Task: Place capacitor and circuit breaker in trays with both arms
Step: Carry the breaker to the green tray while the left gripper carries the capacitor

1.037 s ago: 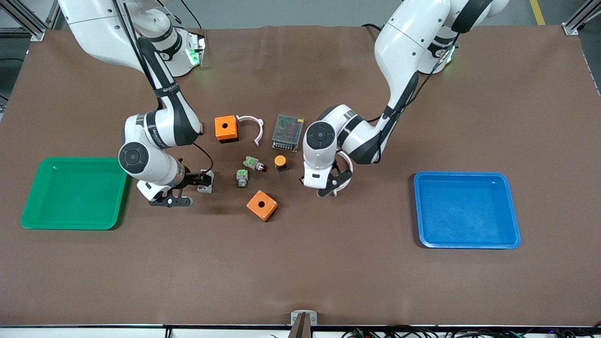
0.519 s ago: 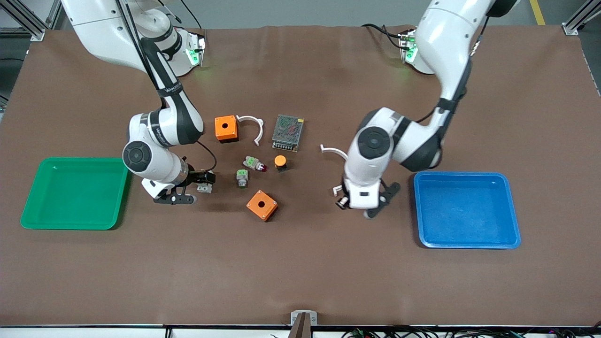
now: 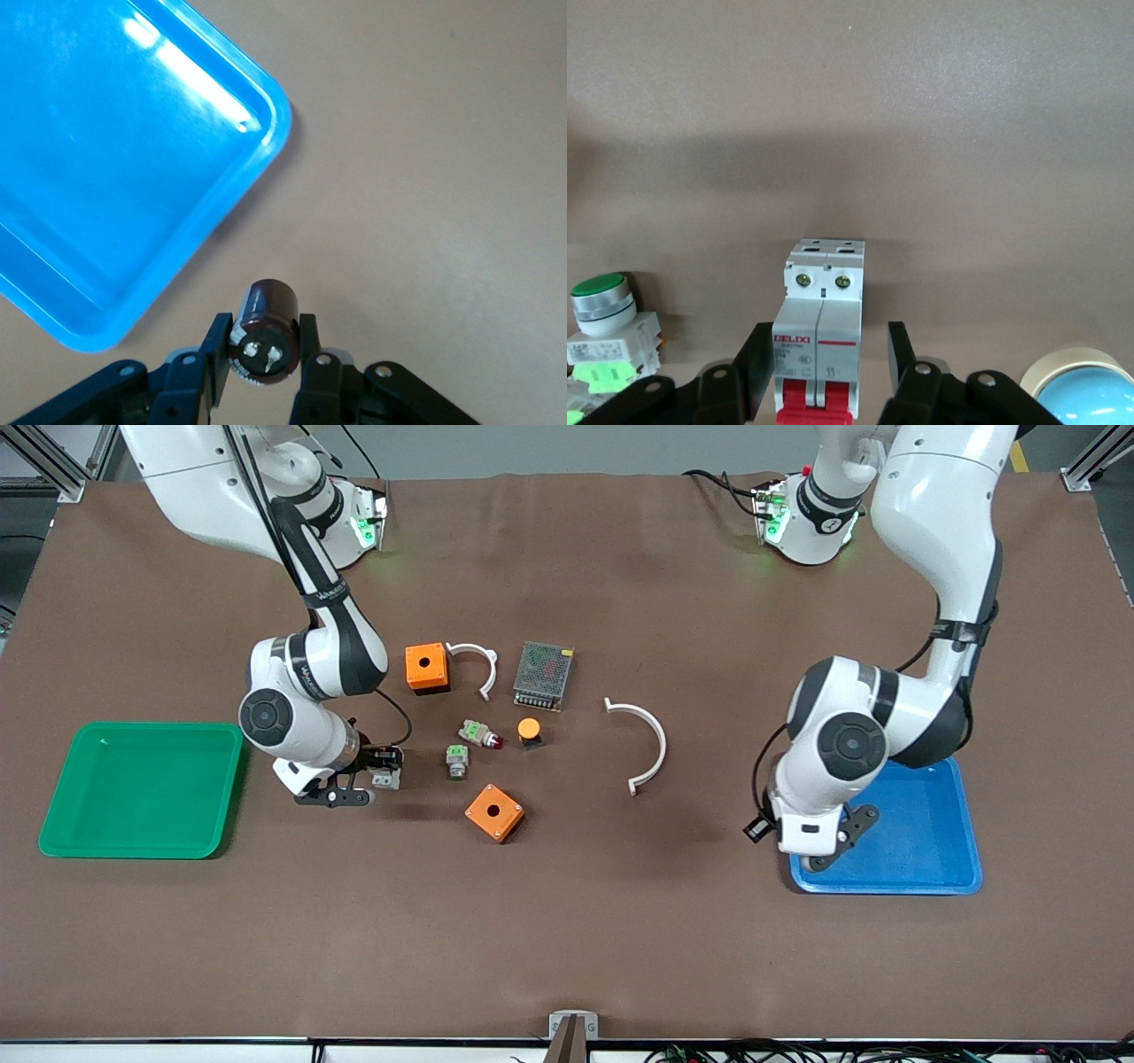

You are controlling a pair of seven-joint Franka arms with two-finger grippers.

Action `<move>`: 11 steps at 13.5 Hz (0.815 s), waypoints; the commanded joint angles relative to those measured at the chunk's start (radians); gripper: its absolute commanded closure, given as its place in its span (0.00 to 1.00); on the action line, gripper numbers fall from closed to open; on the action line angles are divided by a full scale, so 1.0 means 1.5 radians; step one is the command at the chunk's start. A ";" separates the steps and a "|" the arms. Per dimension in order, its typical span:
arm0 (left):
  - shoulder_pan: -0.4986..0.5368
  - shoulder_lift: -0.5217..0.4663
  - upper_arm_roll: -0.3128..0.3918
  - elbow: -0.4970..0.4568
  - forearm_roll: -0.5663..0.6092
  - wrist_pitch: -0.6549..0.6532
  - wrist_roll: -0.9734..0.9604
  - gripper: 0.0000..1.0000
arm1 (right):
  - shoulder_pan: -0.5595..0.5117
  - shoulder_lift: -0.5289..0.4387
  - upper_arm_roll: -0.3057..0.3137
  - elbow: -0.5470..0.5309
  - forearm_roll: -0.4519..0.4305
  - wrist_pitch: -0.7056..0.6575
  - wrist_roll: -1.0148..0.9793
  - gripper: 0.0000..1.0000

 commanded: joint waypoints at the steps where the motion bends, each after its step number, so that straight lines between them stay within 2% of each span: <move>1: 0.034 -0.018 -0.005 -0.022 0.015 -0.006 0.061 1.00 | 0.007 0.002 -0.003 -0.002 0.016 0.013 0.006 0.69; 3: 0.064 -0.023 -0.006 -0.034 0.014 -0.006 0.124 1.00 | 0.003 0.001 -0.003 -0.001 0.016 0.012 0.005 0.78; 6: 0.098 -0.029 -0.007 -0.057 0.014 -0.006 0.199 1.00 | -0.011 -0.032 -0.010 0.004 0.015 -0.012 -0.007 0.80; 8: 0.120 -0.034 -0.004 -0.071 0.015 -0.006 0.264 0.99 | -0.062 -0.075 -0.010 0.044 0.008 -0.102 -0.015 0.81; 10: 0.153 -0.047 -0.006 -0.087 0.015 -0.006 0.330 0.99 | -0.124 -0.085 -0.015 0.136 -0.009 -0.251 -0.033 0.81; 11: 0.163 -0.047 -0.005 -0.090 0.015 -0.006 0.367 0.99 | -0.158 -0.079 -0.015 0.192 -0.037 -0.323 -0.052 0.81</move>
